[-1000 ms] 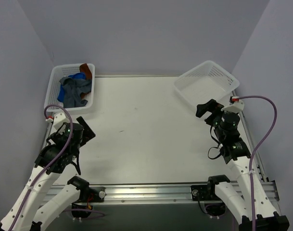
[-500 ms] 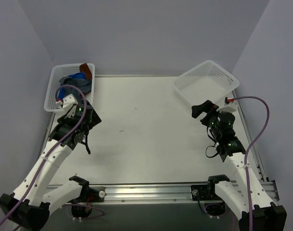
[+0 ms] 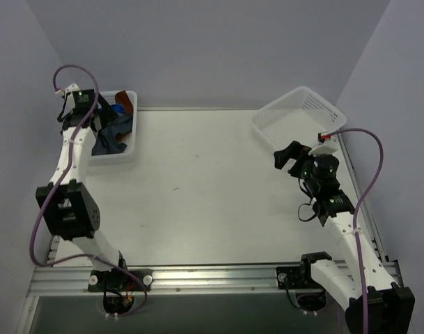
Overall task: Fold and stack the towels
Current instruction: Grab crumpled towel
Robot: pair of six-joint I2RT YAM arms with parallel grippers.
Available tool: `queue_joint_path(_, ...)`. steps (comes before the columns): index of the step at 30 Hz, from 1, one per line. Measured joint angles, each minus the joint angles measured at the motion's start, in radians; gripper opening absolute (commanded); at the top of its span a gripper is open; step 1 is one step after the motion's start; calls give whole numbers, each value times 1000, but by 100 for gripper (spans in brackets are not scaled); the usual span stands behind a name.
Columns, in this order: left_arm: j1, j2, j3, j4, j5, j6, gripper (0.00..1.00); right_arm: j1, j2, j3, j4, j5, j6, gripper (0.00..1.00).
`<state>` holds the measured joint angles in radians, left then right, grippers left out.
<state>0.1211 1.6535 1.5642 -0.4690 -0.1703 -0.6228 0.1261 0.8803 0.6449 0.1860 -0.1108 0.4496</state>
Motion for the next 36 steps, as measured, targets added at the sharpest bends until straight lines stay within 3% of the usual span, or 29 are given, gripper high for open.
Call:
queue_joint_path(8, 27, 506, 590, -61, 114, 134, 94, 7, 30, 5, -32, -9, -36, 100)
queue_joint_path(14, 30, 756, 890, -198, 122, 156, 98, 13, 40, 11, -43, -8, -52, 100)
queue_joint_path(16, 31, 793, 923, -226, 118, 159, 100, 15, 40, 12, -44, -8, -56, 100)
queue_joint_path(18, 31, 803, 919, -249, 113, 159, 94, 19, 42, 12, -44, -7, -59, 100)
queue_joint_path(27, 52, 800, 853, -238, 111, 146, 88, 19, 57, 12, -49, -3, -62, 100)
queue_joint_path(36, 73, 814, 853, -226, 122, 131, 72, 19, 63, 13, -52, 3, -64, 100)
